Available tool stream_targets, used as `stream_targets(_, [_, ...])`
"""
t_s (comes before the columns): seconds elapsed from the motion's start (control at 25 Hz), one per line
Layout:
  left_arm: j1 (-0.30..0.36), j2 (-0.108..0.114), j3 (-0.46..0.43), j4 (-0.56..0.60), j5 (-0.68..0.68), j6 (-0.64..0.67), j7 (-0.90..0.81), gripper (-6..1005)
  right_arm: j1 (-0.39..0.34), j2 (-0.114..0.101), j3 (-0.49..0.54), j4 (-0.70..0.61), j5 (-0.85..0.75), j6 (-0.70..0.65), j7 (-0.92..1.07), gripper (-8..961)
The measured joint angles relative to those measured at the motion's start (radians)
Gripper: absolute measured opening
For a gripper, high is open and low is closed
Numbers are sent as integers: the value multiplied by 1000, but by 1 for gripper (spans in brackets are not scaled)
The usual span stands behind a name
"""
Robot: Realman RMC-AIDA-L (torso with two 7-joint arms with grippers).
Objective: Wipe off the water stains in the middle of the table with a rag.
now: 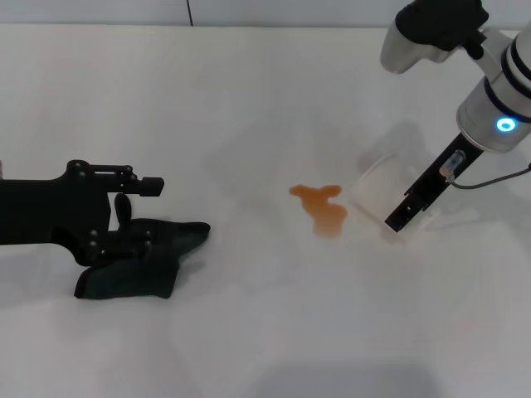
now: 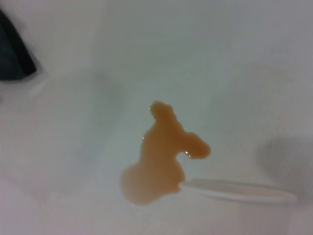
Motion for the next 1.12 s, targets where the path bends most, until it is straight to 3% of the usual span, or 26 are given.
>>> stream_targets(0.2, [2, -1, 0, 0, 0, 0, 9, 639, 9, 0, -8, 34, -10, 14, 0, 853])
stream_targets(0.56, [10, -2, 0, 0, -8, 0, 11, 639, 18, 2, -8, 56, -18, 42, -6, 748])
stream_targets(1.12, [11, -3, 0, -2, -15, -1, 11, 640, 16, 5, -48, 58, -5, 82, -38, 747])
